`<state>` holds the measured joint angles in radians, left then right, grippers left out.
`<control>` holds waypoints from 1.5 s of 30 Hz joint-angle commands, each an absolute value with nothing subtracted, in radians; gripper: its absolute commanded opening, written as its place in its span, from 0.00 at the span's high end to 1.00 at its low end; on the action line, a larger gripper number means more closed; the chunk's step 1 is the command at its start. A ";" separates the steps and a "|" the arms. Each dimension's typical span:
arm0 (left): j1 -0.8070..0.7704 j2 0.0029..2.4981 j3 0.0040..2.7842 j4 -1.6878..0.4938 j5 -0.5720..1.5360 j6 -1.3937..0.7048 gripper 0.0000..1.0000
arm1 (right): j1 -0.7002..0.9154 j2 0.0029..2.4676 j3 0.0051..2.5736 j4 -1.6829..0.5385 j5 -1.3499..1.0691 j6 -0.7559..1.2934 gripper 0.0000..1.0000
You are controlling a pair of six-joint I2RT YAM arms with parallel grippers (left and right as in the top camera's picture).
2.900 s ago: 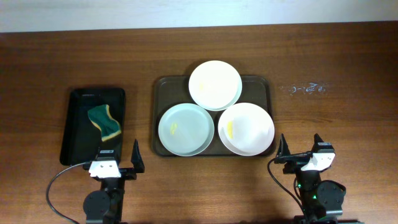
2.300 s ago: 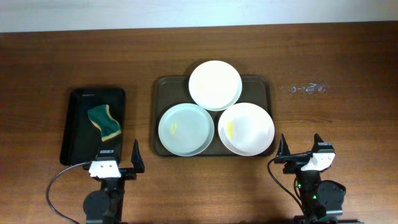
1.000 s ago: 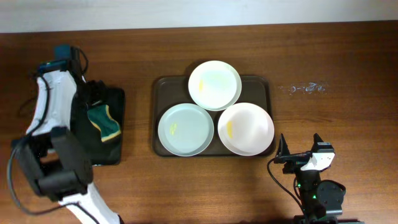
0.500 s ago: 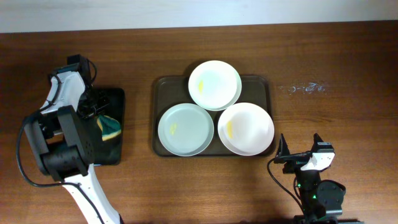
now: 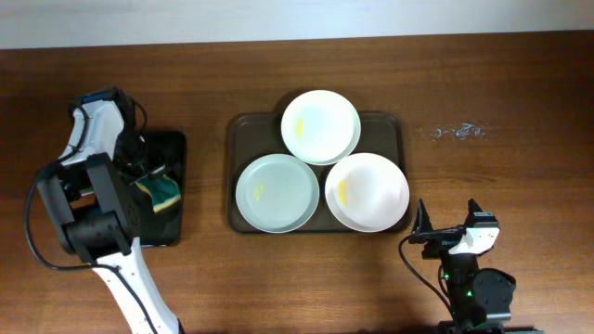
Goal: Clean dirty plates on tray and stack at the side
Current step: 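Grasp the green-yellow sponge with the left gripper and lift it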
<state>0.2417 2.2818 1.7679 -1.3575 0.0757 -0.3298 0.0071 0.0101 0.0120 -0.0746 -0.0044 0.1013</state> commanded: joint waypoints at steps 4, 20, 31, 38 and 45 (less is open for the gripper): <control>0.239 2.294 1.680 -1.281 0.090 -0.329 0.53 | 0.004 0.003 0.006 -0.079 -0.006 0.101 0.02; 0.239 1.983 2.051 -1.510 0.087 -0.325 1.00 | 0.004 0.003 0.006 -0.079 -0.006 0.101 0.02; 0.258 1.885 1.650 -1.186 -0.056 -0.298 1.00 | 0.004 0.003 0.006 -0.079 -0.006 0.101 0.02; 0.257 1.805 1.386 -1.001 -0.029 -0.298 1.00 | 0.004 0.003 0.006 -0.079 -0.006 0.101 0.02; 0.244 1.736 1.878 -1.334 0.138 -0.298 1.00 | 0.004 0.003 0.006 -0.079 -0.006 0.101 0.02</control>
